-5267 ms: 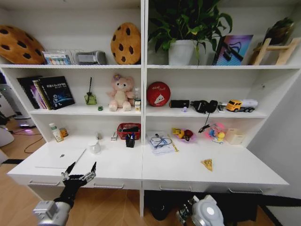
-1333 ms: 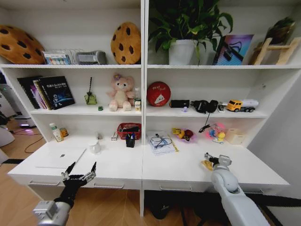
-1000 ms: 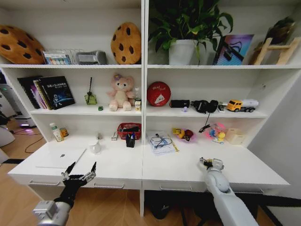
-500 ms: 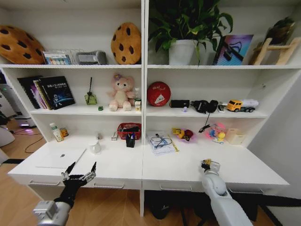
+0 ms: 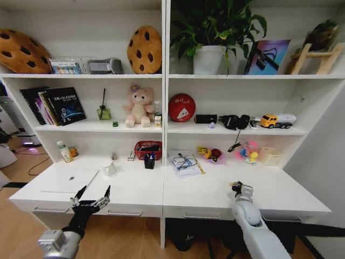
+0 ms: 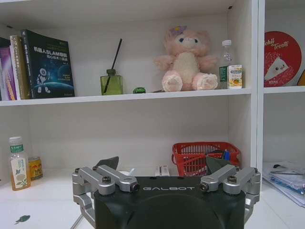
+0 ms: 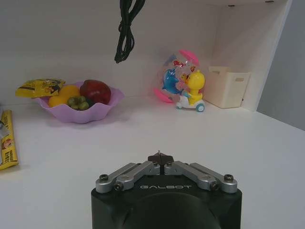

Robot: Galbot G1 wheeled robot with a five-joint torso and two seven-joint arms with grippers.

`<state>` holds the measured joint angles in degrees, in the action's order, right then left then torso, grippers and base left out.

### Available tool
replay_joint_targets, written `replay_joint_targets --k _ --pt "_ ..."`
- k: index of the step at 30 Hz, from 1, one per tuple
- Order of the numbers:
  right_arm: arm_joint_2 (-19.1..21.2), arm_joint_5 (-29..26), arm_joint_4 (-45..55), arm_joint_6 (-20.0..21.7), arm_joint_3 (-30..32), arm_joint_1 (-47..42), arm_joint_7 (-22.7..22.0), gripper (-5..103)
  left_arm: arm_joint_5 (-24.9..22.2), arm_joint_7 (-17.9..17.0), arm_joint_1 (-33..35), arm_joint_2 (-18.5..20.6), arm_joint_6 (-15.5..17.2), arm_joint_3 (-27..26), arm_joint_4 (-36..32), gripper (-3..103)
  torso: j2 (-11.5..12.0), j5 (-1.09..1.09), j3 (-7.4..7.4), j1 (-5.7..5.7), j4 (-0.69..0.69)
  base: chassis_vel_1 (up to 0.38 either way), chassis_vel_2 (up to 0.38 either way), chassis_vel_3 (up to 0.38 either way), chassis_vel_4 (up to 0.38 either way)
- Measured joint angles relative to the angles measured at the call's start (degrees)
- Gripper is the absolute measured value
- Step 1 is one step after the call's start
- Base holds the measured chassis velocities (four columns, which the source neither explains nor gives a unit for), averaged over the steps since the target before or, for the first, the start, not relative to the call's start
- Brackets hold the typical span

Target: Organize the objects on the table.

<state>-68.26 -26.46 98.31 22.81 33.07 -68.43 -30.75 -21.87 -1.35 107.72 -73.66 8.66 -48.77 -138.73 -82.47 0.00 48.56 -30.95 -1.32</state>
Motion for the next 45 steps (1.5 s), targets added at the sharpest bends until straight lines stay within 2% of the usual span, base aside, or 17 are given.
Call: replay_joint_targets --k 7,9,10,13,14,17,18,21,22,23,25,27,32,38,45 --pt "0.1 0.0 0.8 -0.3 0.1 -0.4 0.4 0 0.0 0.0 0.0 0.0 0.0 0.0 0.0 100 0.0 0.0 0.0 0.0 0.0 0.0 0.0 0.0 0.0" --pt "0.5 0.5 0.4 -3.1 0.1 0.0 4.0 0 0.0 0.0 0.0 0.0 0.0 0.0 0.0 100 0.0 0.0 0.0 0.0 -0.01 0.0 0.0 0.0 0.0" --pt "0.5 0.5 0.4 -3.1 0.1 0.0 4.0 0 0.0 0.0 0.0 0.0 0.0 0.0 0.0 100 0.0 0.0 0.0 0.0 -0.01 0.0 0.0 0.0 0.0" --pt "1.5 4.1 -3.7 -8.3 -0.5 3.7 10.7 0 0.0 0.0 0.0 0.0 0.0 0.0 0.0 100 0.0 0.0 0.0 0.0 -0.01 0.0 0.0 0.0 0.0" --pt "1.5 4.1 -3.7 -8.3 -0.5 3.7 10.7 0 0.0 0.0 0.0 0.0 0.0 0.0 0.0 100 0.0 0.0 0.0 0.0 -0.01 0.0 0.0 0.0 0.0" --pt "2.2 5.6 -11.7 -12.0 -2.8 11.6 16.8 0 0.0 0.0 0.0 0.0 0.0 0.0 0.0 100 0.0 0.01 0.01 0.0 0.0 0.0 0.0 0.0 0.0" --pt "2.2 5.6 -11.7 -12.0 -2.8 11.6 16.8 0 0.0 0.0 0.0 0.0 0.0 0.0 0.0 100 0.0 0.01 0.01 0.0 0.0 0.0 0.0 0.0 0.0" --pt "1.4 8.4 -19.8 -14.3 -5.4 20.9 20.6 0 0.0 0.0 0.0 0.0 0.0 0.0 0.0 100 0.0 0.0 0.01 -0.02 0.0 0.0 0.0 0.0 0.0" --pt "1.4 8.4 -19.8 -14.3 -5.4 20.9 20.6 0 0.0 0.0 0.0 0.0 0.0 0.0 0.0 100 0.0 0.0 0.01 -0.02 0.0 0.0 0.0 0.0 0.0" --pt "0.6 10.0 -24.1 -15.2 -7.0 26.3 21.8 0 0.0 0.0 0.0 0.0 0.0 0.0 0.0 100 0.0 0.0 0.01 -0.02 0.01 0.0 0.0 0.0 0.0" --pt "-0.1 11.0 -26.7 -15.7 -7.8 29.2 22.1 0 0.0 0.0 0.0 0.0 0.0 0.0 0.0 100 0.0 -0.02 0.01 -0.02 0.03 0.0 0.0 0.0 0.0" --pt "-2.3 13.1 -35.1 -16.5 -9.5 36.1 23.0 0 0.0 0.0 0.0 0.0 0.0 0.0 0.0 100 0.0 0.0 0.01 -0.02 0.01 0.0 0.0 0.0 0.0" --pt "-4.9 16.1 -44.8 -17.0 -10.1 42.9 23.6 0 0.0 0.0 0.0 0.0 0.0 0.0 0.0 100 0.0 0.0 0.01 -0.02 0.01 0.0 0.0 0.0 0.0" --pt "-6.0 17.9 -47.9 -15.9 -9.9 45.5 23.5 0 0.0 0.0 0.0 0.0 0.0 0.0 0.0 100 0.0 -0.01 0.0 -0.02 -0.01 0.0 0.0 0.0 0.0" --pt "-5.5 16.5 -49.9 -14.1 -8.4 46.6 21.2 0 0.0 0.0 0.0 0.0 0.0 0.0 0.0 100 0.0 0.0 0.0 0.0 -0.01 0.0 0.0 0.0 0.0"
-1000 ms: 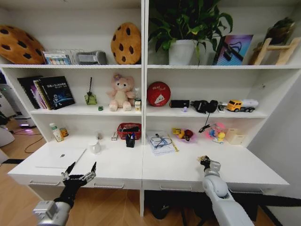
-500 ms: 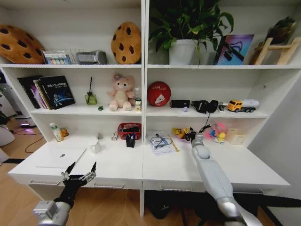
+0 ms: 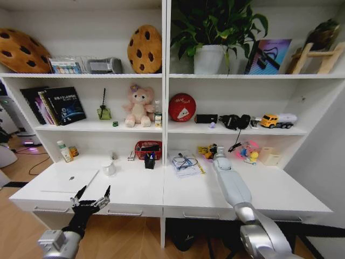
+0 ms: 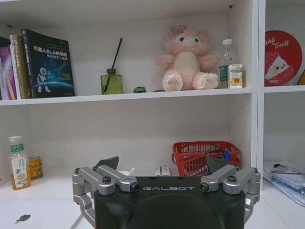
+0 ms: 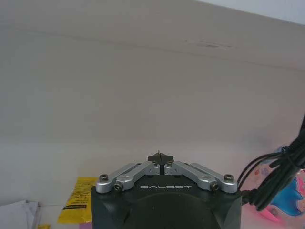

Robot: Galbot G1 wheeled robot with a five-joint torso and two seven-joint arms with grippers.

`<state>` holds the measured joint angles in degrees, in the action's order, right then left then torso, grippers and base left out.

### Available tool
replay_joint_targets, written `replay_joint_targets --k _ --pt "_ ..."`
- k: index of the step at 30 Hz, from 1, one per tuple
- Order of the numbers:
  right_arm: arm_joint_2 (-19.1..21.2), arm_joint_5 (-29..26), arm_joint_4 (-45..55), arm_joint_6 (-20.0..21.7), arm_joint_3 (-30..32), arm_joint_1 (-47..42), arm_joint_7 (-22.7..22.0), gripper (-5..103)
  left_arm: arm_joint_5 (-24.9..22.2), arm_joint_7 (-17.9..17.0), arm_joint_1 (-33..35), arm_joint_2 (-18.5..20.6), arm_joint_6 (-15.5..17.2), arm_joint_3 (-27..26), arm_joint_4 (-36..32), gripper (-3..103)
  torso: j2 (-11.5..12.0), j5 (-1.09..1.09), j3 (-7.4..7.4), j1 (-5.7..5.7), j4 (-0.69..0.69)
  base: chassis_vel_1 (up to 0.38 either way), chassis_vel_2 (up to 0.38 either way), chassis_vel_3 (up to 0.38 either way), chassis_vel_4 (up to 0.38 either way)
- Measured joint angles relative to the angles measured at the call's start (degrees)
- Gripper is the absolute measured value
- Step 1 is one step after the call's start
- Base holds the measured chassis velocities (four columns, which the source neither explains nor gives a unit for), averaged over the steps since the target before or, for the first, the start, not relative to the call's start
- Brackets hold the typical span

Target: Organize the objects on the table.

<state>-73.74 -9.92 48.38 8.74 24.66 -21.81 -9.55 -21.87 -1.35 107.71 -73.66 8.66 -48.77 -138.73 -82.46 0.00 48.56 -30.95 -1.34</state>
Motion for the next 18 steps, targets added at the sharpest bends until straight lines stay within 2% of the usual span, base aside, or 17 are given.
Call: replay_joint_targets --k 3,5,6,8,10,11,13,14,18 --pt "0.3 -0.6 -0.8 0.4 0.0 0.5 -0.1 0 0.0 0.0 0.0 0.0 0.0 0.0 0.0 100 0.0 0.0 0.0 0.0 0.0 0.0 0.0 0.0 0.0" --pt "0.4 -0.9 -1.7 0.6 0.0 1.0 0.1 3 0.0 0.0 0.0 0.0 0.0 0.0 0.0 100 0.0 0.02 0.0 0.0 0.0 0.0 0.0 0.0 0.0" --pt "0.6 -0.9 -2.7 0.7 -0.1 1.9 0.6 9 0.0 0.0 0.0 0.0 0.0 0.0 0.0 100 0.0 0.01 0.0 0.0 0.0 0.0 0.0 0.0 0.0" --pt "0.6 -0.7 -3.9 0.7 -0.1 2.9 1.2 9 0.0 0.0 0.0 0.0 0.0 0.0 0.0 100 0.0 -0.01 0.0 0.0 0.01 0.0 0.0 0.0 0.0" --pt "0.5 -0.5 -4.8 0.7 -0.2 3.5 1.6 20 0.0 0.0 0.0 0.0 0.0 0.0 0.0 100 0.0 0.0 0.0 0.0 0.02 0.0 0.0 0.0 0.0" --pt "0.5 -0.5 -4.8 0.7 -0.2 3.5 1.6 20 0.0 0.0 0.0 0.0 0.0 0.0 0.0 100 0.0 0.0 0.0 0.0 0.02 0.0 0.0 0.0 0.0" --pt "0.6 -0.2 -3.8 0.7 -0.3 2.9 1.7 31 0.0 0.0 0.0 0.0 0.0 0.0 0.0 100 0.0 -0.01 0.0 0.0 0.02 0.0 0.0 0.0 0.0" --pt "0.6 -0.2 -3.8 0.7 -0.3 2.9 1.7 31 0.0 0.0 0.0 0.0 0.0 0.0 0.0 100 0.0 -0.01 0.0 0.0 0.02 0.0 0.0 0.0 0.0" --pt "1.2 -0.6 2.6 0.6 -1.2 -1.5 0.9 54 0.0 0.0 0.0 0.0 0.0 0.0 0.0 100 0.0 -0.01 -0.01 0.0 0.02 0.0 0.0 0.0 0.0"
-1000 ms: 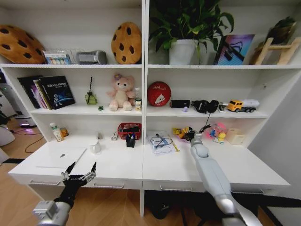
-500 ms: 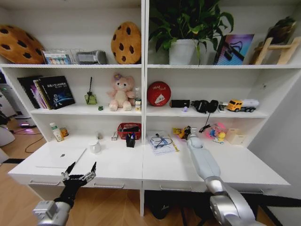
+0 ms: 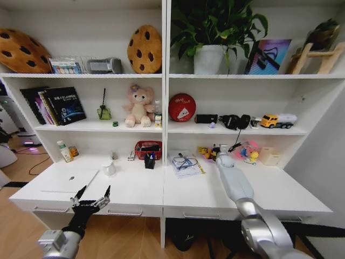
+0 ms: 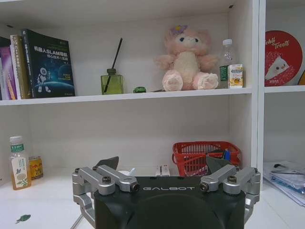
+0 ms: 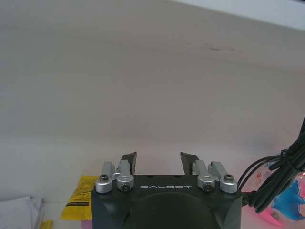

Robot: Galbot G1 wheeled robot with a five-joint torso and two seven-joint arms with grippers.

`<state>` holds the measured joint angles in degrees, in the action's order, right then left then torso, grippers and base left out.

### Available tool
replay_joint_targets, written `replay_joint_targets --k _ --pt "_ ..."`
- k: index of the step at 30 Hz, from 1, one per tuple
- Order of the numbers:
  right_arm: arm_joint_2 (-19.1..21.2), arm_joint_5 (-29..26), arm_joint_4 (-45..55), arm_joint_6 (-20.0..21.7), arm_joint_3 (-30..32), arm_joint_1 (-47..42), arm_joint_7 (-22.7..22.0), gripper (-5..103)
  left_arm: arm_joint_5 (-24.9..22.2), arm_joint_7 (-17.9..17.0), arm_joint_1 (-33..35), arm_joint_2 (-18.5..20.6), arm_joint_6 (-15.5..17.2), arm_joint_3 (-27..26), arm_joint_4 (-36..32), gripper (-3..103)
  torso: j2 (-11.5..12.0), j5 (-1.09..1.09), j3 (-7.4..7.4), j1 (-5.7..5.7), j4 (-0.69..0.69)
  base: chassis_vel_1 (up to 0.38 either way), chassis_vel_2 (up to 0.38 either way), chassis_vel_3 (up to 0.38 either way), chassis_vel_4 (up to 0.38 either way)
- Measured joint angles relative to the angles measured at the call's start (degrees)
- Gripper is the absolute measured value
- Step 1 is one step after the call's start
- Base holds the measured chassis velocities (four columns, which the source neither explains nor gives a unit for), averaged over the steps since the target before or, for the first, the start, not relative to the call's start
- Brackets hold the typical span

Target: Organize the objects on the table.

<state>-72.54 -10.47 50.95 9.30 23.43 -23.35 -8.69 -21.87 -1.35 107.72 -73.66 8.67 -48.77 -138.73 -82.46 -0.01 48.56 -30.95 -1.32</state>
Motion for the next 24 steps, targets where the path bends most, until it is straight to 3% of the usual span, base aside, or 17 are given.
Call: replay_joint_targets --k 4,6,7,9,13,14,20,24 --pt "1.1 -2.4 6.8 1.1 -1.3 -4.3 -1.1 65 0.0 0.0 0.0 0.0 0.0 0.0 0.0 100 0.0 0.02 0.0 0.0 -0.02 0.0 0.0 0.0 0.0" --pt "2.6 -7.6 17.6 5.6 -2.4 -10.0 -4.4 75 0.0 0.0 0.0 0.0 0.0 0.0 0.0 100 0.0 0.0 0.0 0.0 -0.01 0.0 0.0 0.0 0.0" --pt "2.6 -7.6 17.6 5.6 -2.4 -10.0 -4.4 75 0.0 0.0 0.0 0.0 0.0 0.0 0.0 100 0.0 0.0 0.0 0.0 -0.01 0.0 0.0 0.0 0.0" --pt "4.7 -14.2 29.8 10.8 -2.3 -17.5 -8.3 86 0.0 0.0 0.0 0.0 0.0 0.0 0.0 100 0.0 -0.01 -0.01 0.0 0.02 0.0 0.0 0.0 0.0" --pt "6.4 -16.5 38.4 13.1 -1.2 -24.4 -10.2 91 0.0 0.0 0.0 0.0 0.0 0.0 0.0 100 0.0 0.03 0.0 0.0 -0.04 0.0 0.0 0.0 0.0" --pt "7.5 -17.1 44.3 13.8 -0.1 -28.7 -11.5 99 0.0 0.0 0.0 0.0 0.0 0.0 0.0 100 0.0 0.03 -0.01 0.0 -0.04 0.0 0.0 0.0 0.0" --pt "10.3 -18.7 60.3 17.9 3.7 -40.1 -13.3 100 0.0 0.0 0.0 0.0 0.0 0.0 0.0 100 0.0 0.0 -0.01 0.01 -0.01 0.0 0.0 0.0 0.0" --pt "9.1 -17.2 65.4 21.0 4.5 -44.2 -12.7 100 0.0 0.0 0.0 0.0 0.0 0.0 0.0 100 0.0 0.0 -0.01 0.02 -0.02 0.0 0.0 0.0 0.0"
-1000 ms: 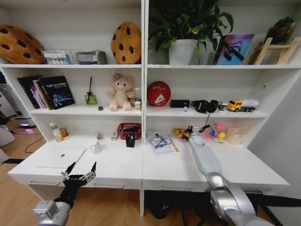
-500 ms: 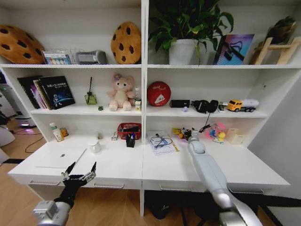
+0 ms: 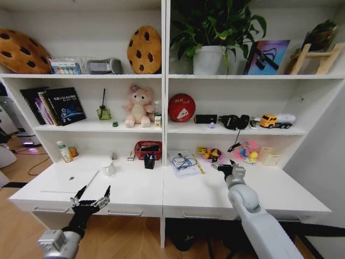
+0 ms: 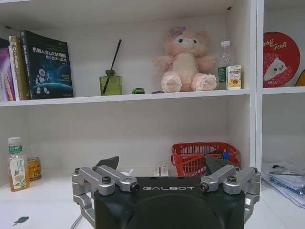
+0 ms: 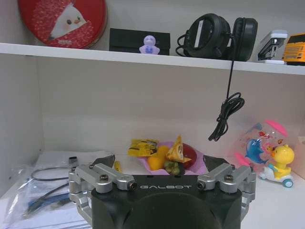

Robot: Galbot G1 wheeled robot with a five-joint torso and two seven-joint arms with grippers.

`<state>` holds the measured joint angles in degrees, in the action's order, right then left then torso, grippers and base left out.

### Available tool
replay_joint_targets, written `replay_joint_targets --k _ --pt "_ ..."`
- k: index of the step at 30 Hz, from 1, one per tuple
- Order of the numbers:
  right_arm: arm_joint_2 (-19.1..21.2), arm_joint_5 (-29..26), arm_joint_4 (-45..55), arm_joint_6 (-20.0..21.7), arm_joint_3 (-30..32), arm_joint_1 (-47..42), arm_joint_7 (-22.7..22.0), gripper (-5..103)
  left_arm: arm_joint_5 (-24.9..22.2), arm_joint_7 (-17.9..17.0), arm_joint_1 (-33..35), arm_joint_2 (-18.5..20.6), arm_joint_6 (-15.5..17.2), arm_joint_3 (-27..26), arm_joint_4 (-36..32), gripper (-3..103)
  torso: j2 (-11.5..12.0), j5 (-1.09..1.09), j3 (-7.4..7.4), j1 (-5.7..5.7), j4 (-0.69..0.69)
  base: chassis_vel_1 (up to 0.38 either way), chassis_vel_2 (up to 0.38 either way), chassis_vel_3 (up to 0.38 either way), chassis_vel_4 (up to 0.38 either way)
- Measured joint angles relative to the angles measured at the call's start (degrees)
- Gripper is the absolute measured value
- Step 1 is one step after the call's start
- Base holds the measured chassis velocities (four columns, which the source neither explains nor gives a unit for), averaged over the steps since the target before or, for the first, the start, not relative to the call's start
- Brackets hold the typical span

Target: Organize the objects on the table.

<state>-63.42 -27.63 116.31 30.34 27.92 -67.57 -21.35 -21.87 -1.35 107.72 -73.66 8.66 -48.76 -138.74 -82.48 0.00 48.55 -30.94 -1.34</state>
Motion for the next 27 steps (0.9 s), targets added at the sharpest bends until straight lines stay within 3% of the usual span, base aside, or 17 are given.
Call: replay_joint_targets --k 13,27 --pt "-2.1 4.8 0.3 0.6 -2.5 0.8 1.6 100 0.0 0.0 0.0 0.0 0.0 0.0 0.0 100 0.0 -0.01 0.01 -0.01 0.02 0.064 0.072 -0.071 -0.065" --pt "-2.5 5.9 -0.9 0.3 -3.0 1.1 3.0 100 0.0 0.0 0.0 0.0 0.0 0.0 0.0 100 0.0 0.02 0.02 -0.03 0.03 0.251 0.246 -0.259 -0.254"
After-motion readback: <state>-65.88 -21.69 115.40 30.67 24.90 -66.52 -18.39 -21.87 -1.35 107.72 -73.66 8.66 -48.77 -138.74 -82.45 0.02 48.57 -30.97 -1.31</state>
